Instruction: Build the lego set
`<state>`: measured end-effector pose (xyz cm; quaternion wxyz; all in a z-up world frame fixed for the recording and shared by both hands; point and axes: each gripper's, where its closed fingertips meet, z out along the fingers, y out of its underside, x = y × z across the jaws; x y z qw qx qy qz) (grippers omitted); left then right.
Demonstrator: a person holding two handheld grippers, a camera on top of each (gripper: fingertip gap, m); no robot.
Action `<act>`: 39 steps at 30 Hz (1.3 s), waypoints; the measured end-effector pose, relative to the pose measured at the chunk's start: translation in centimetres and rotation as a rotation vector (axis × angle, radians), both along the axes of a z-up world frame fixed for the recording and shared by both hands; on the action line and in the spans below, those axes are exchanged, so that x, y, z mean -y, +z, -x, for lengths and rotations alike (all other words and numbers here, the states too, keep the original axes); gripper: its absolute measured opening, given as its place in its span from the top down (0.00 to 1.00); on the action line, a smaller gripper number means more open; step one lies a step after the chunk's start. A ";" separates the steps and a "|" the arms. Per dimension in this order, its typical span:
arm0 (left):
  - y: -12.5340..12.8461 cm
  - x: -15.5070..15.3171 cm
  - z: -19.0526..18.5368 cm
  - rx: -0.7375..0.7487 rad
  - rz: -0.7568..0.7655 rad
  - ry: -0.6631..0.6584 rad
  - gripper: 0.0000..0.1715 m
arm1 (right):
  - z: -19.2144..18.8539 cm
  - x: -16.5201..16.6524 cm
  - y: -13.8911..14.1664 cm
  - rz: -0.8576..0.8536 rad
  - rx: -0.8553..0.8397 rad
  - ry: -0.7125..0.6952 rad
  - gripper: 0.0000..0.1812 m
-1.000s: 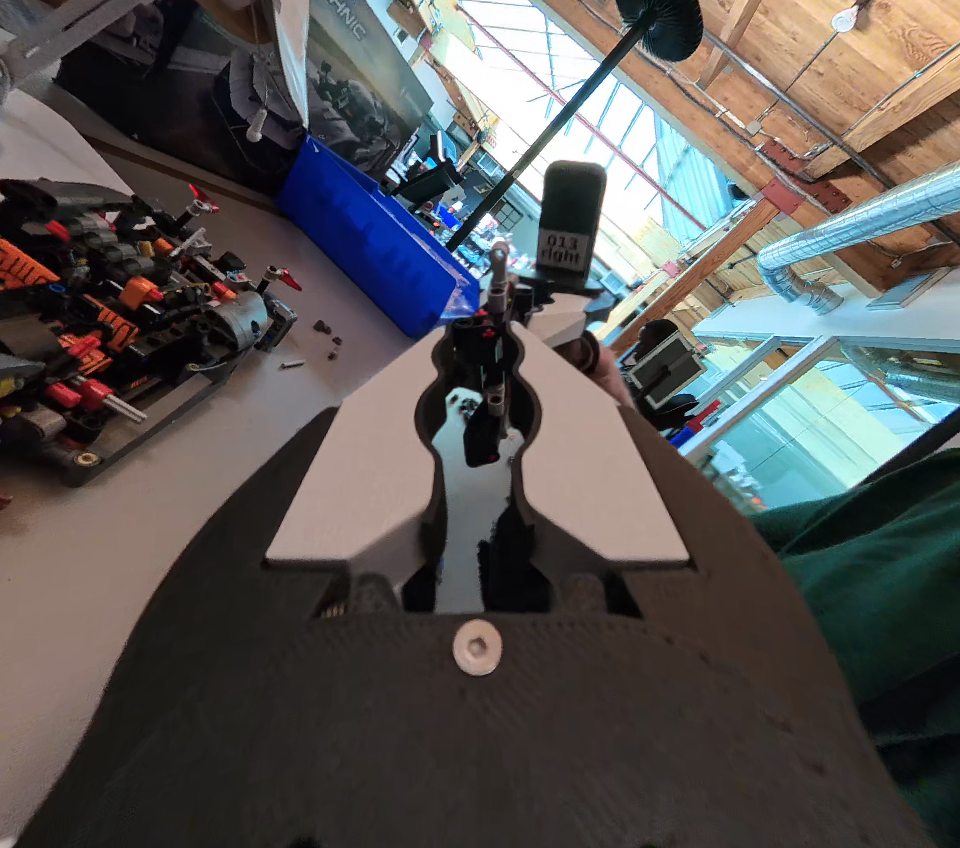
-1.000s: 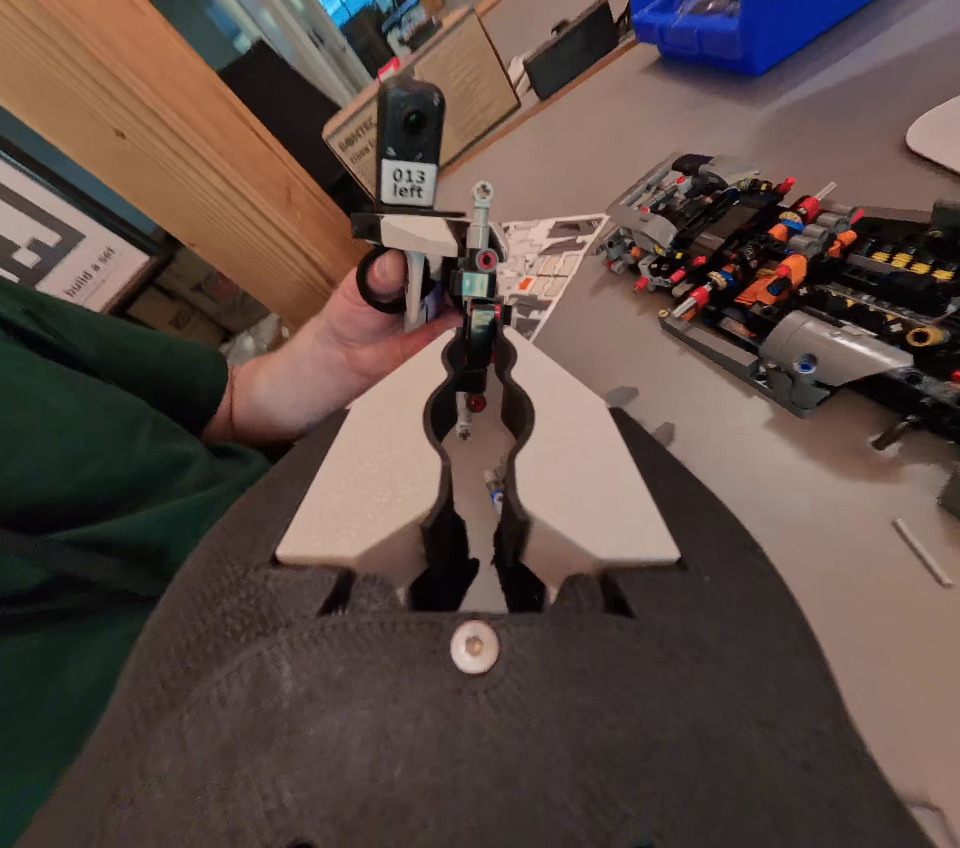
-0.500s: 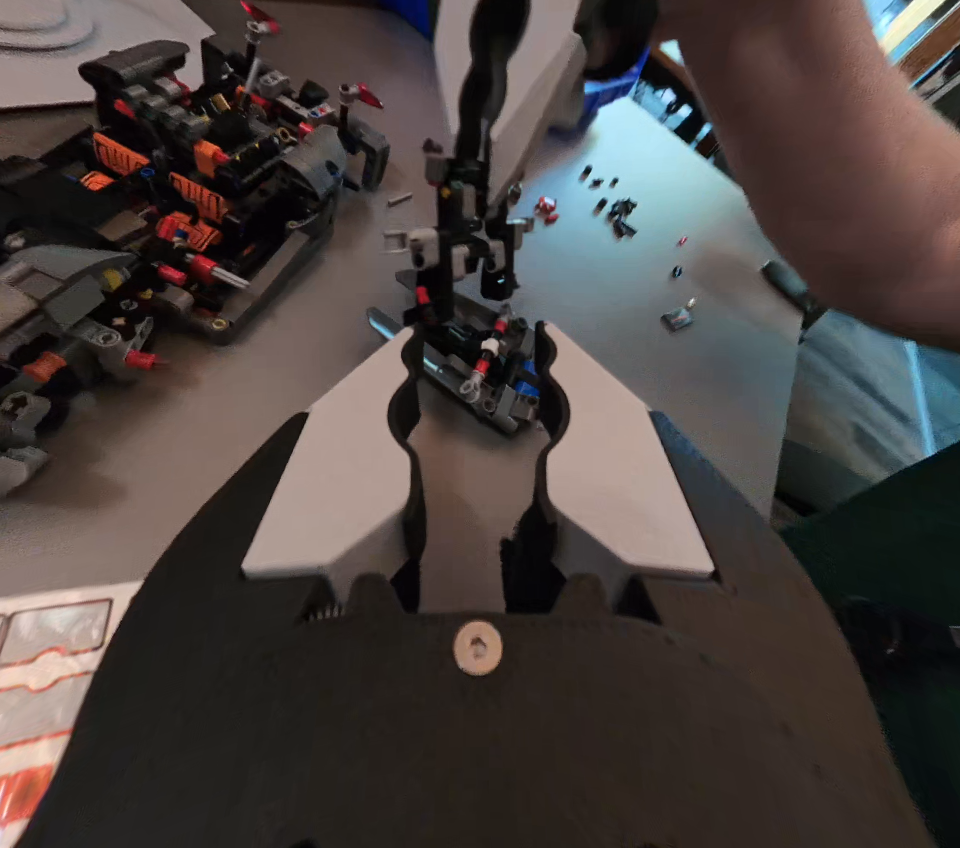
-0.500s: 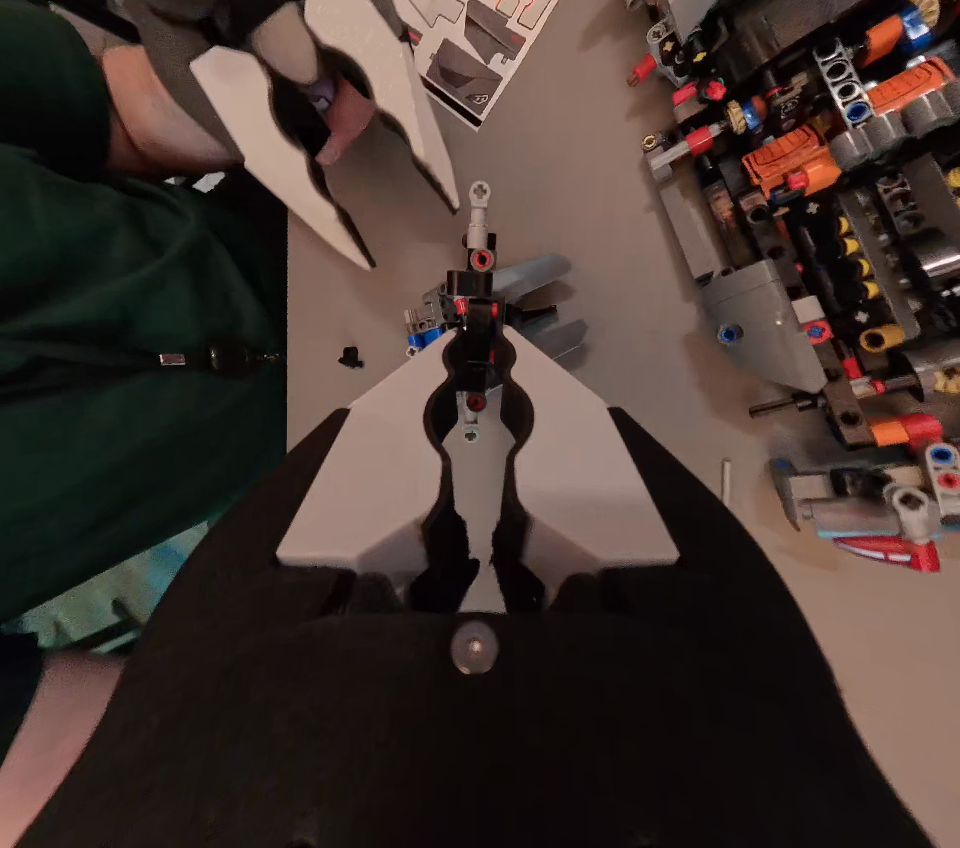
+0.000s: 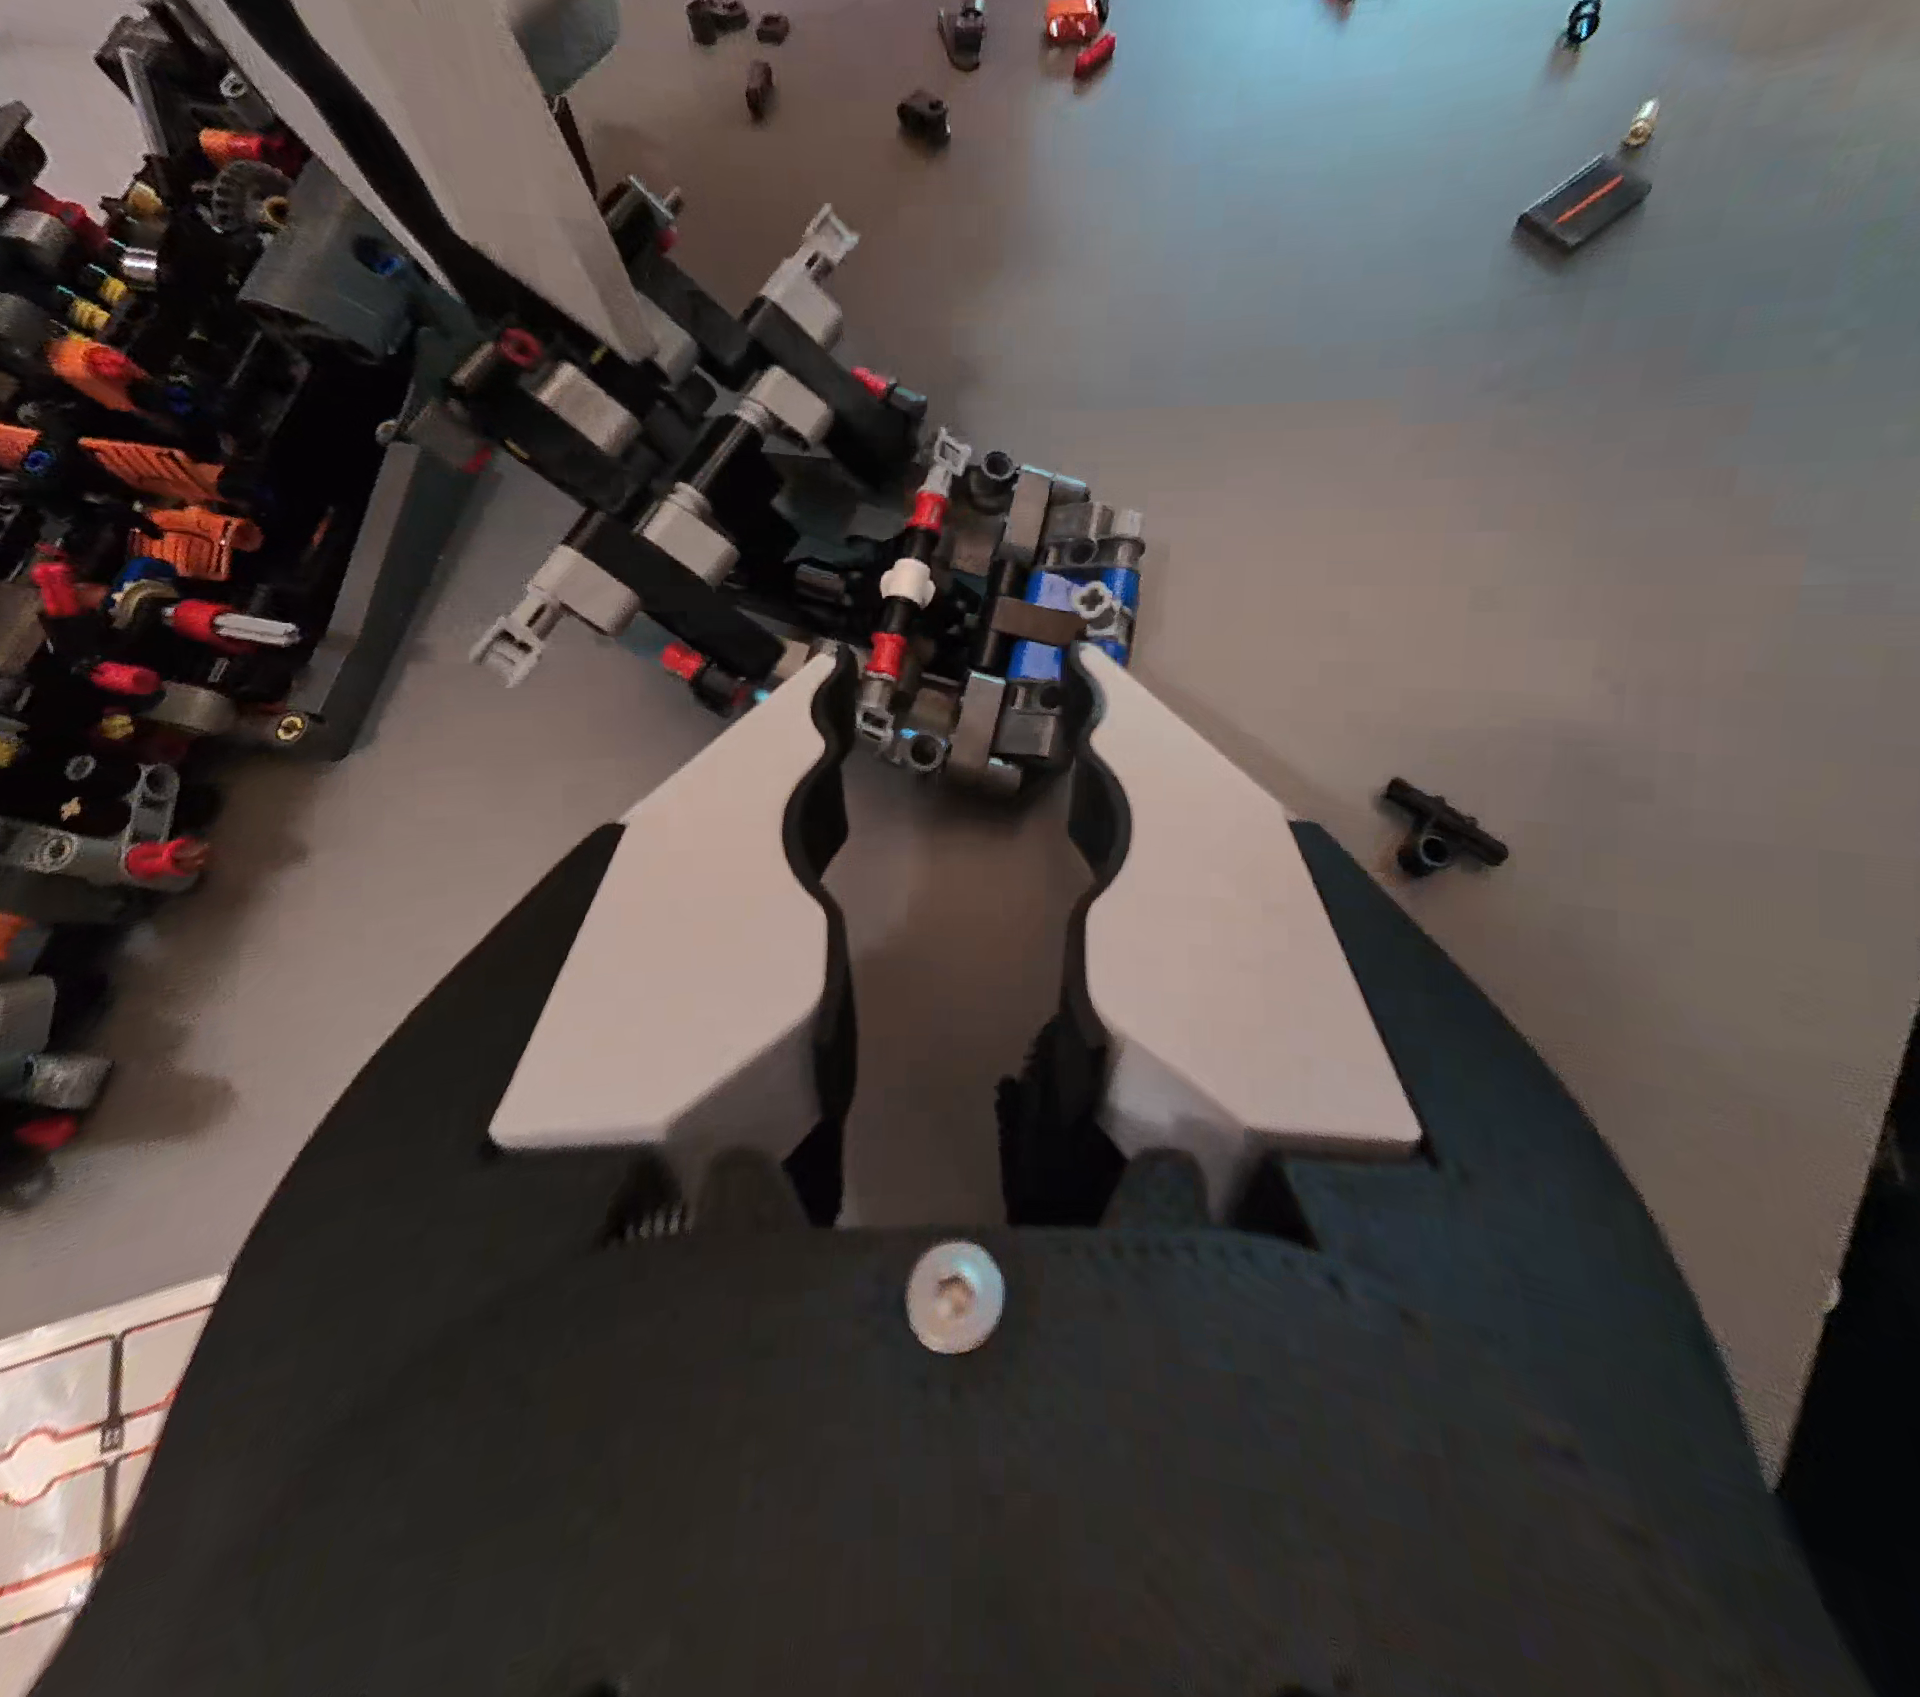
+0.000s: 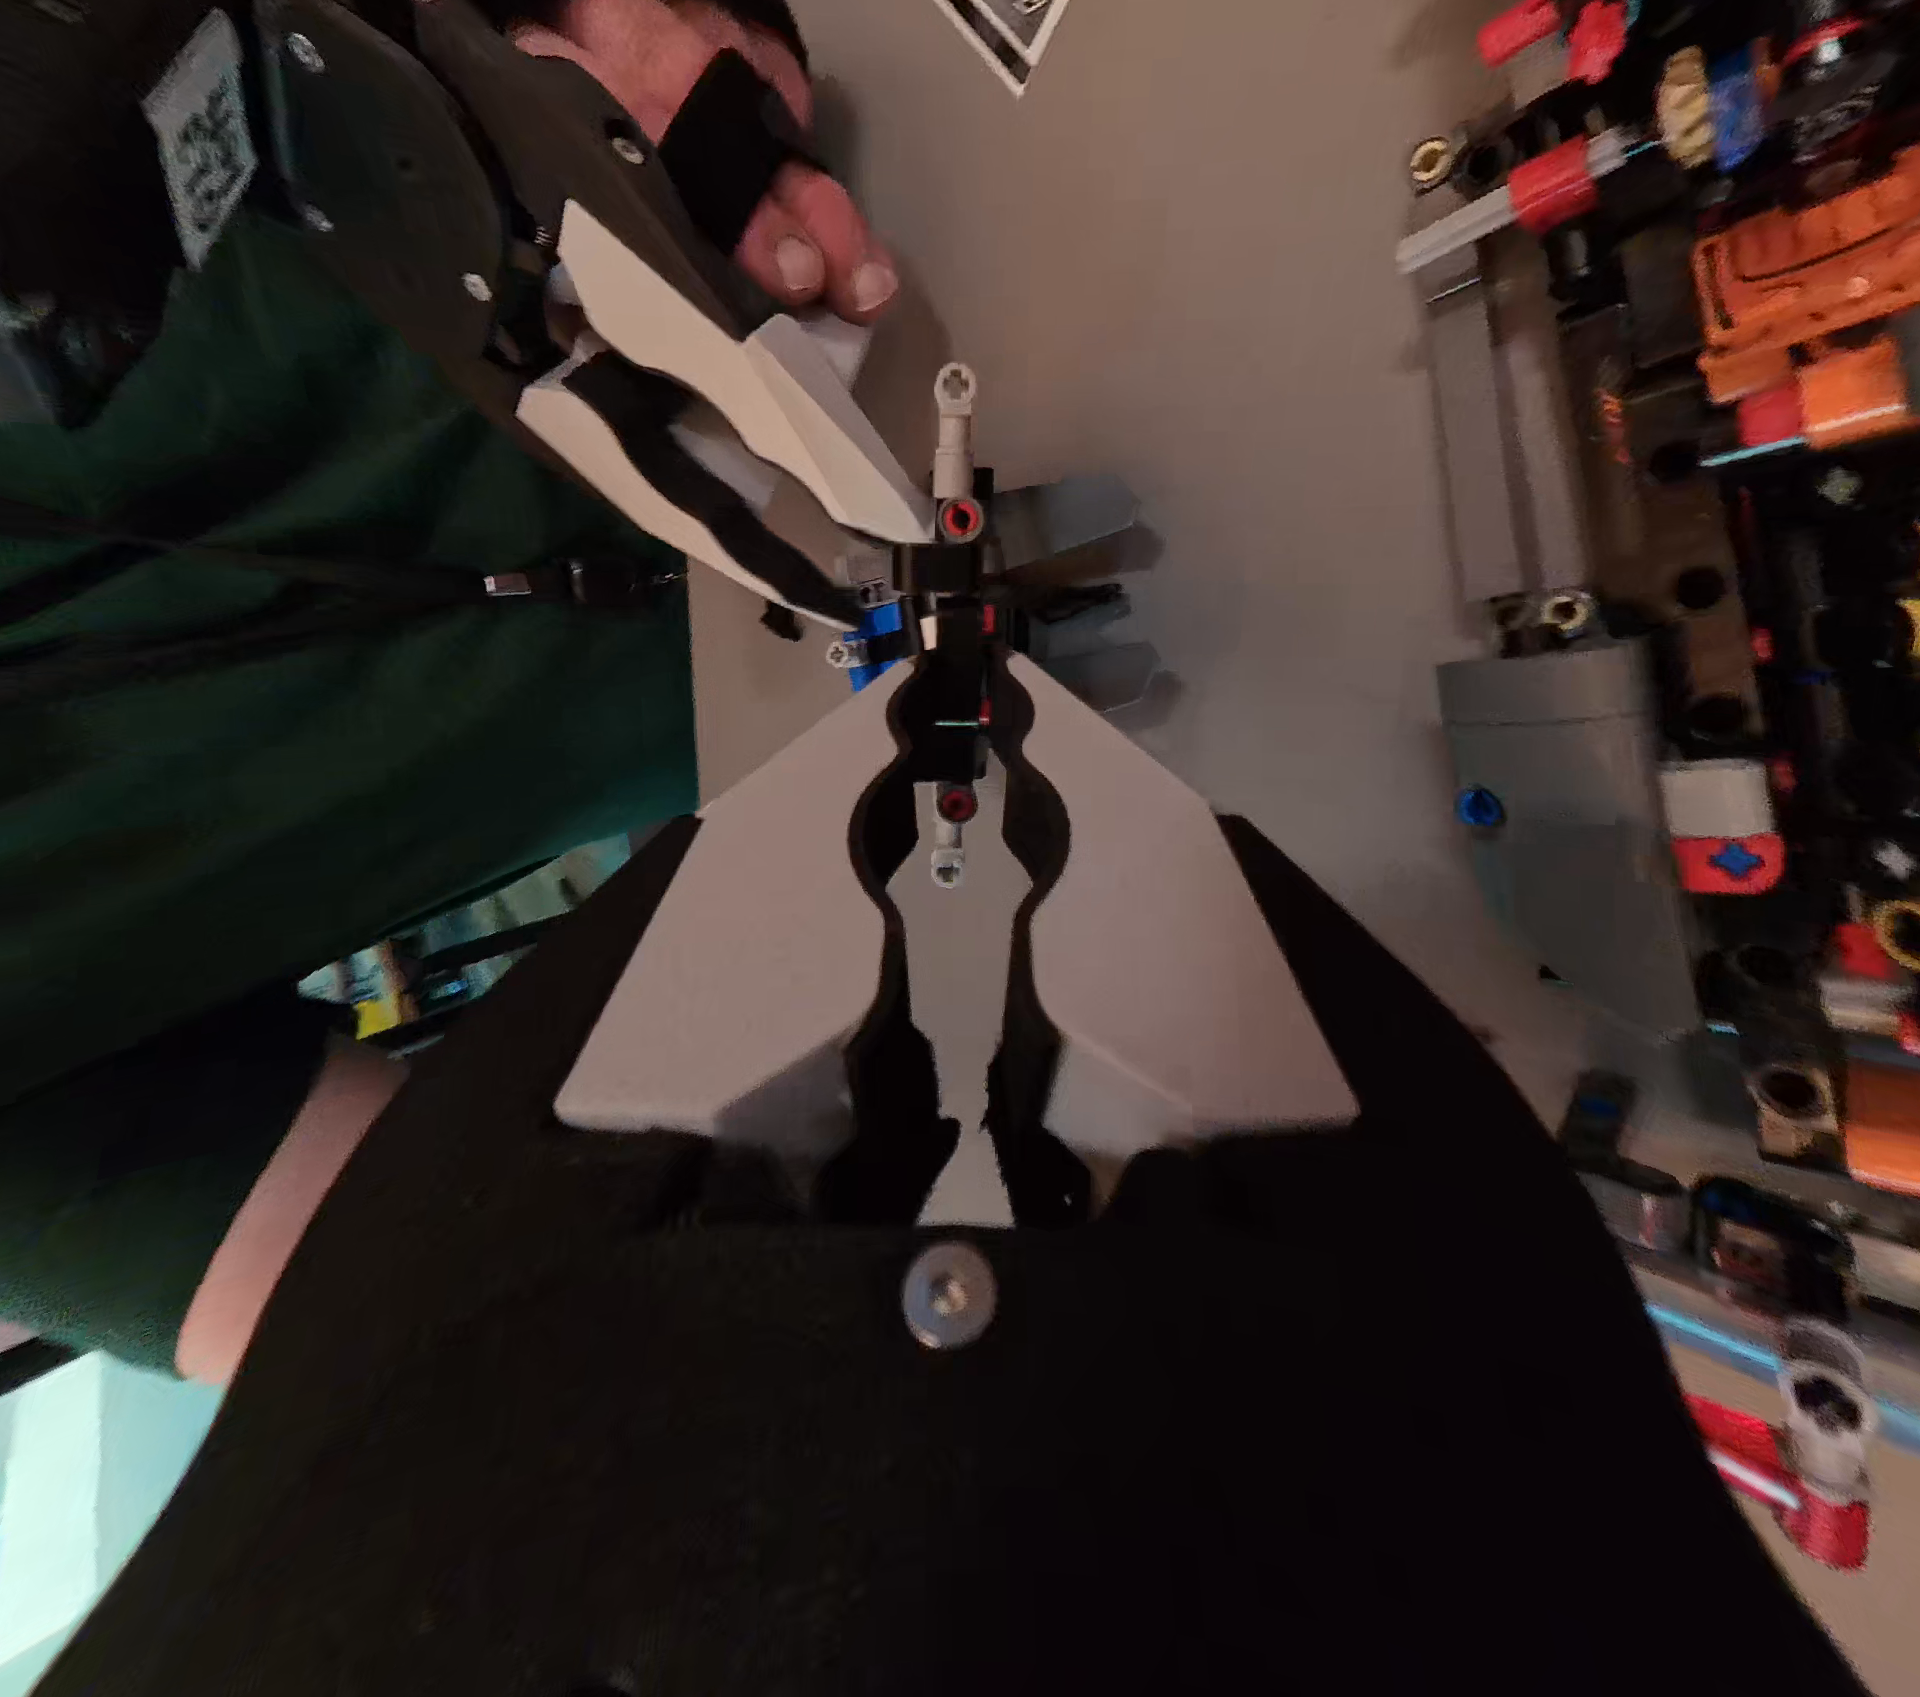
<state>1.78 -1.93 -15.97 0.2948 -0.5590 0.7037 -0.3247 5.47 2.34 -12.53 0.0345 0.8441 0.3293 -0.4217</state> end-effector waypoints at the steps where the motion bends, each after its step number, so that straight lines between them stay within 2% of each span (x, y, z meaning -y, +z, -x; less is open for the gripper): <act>1: -0.1 0.0 0.0 -0.005 -0.009 -0.003 0.80 | 0.1 0.1 0.0 0.023 -0.012 0.007 0.96; 8: -0.4 -0.3 0.2 -0.017 -0.065 -0.071 0.86 | 0.4 -0.5 -0.3 0.091 -0.049 -0.008 0.96; 15: -0.4 -0.2 0.6 -0.033 -0.089 -0.154 0.87 | -0.1 -0.2 -0.6 0.148 -0.112 -0.026 0.95; 21: -0.3 -0.4 1.1 -0.037 -0.172 -0.233 0.87 | -0.2 0.0 -0.8 0.163 -0.162 -0.057 0.95; 29: -0.2 -0.6 2.1 -0.047 -0.226 -0.320 0.87 | -0.2 -0.3 -1.6 0.160 -0.150 -0.070 0.94; 35: -0.2 -1.0 2.3 -0.049 -0.259 -0.359 0.85 | 0.0 -0.9 -1.7 0.127 -0.143 -0.100 0.94; 39: 0.2 -1.3 2.6 -0.031 -0.226 -0.328 0.79 | 0.2 -1.1 -1.6 0.105 -0.176 -0.129 0.95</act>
